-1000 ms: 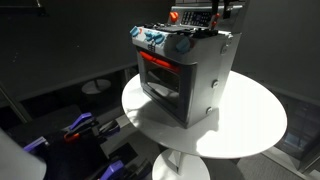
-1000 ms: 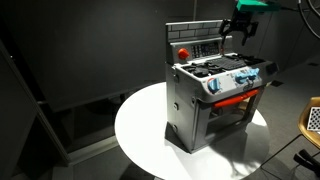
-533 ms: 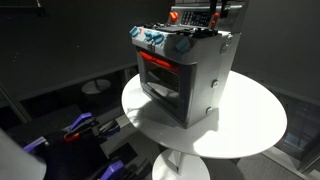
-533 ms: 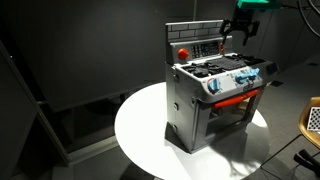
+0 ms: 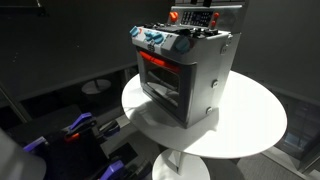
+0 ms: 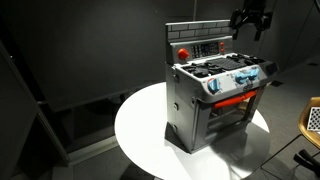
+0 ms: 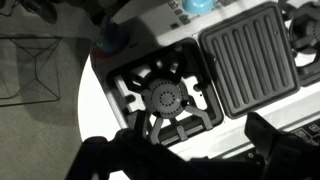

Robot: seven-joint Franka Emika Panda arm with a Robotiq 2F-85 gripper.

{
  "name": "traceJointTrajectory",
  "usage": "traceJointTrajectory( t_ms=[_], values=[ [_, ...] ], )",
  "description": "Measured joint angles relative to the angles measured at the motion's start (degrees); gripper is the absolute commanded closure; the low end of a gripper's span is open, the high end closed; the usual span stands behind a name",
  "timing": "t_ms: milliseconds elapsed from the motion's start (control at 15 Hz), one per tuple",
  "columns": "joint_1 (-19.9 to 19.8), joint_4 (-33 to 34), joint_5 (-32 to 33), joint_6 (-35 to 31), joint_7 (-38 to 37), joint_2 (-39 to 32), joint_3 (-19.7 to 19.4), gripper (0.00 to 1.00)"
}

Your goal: Press the orange button on the stove

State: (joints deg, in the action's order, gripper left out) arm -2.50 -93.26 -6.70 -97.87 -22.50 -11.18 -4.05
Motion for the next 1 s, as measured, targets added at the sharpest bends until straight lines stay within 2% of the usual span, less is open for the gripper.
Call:
traceJointTrajectory(
  t_ms=[200,467,1000],
  values=[
    [0.0,-0.2,0.0,6.2,3.4,2.8,0.2,0.0],
    [0.2,-2.2,0.2,11.1,5.9,7.2,0.5,0.0],
    [0.3,-9.6,0.8,12.6,8.8,16.3,1.0,0.0]
  ],
)
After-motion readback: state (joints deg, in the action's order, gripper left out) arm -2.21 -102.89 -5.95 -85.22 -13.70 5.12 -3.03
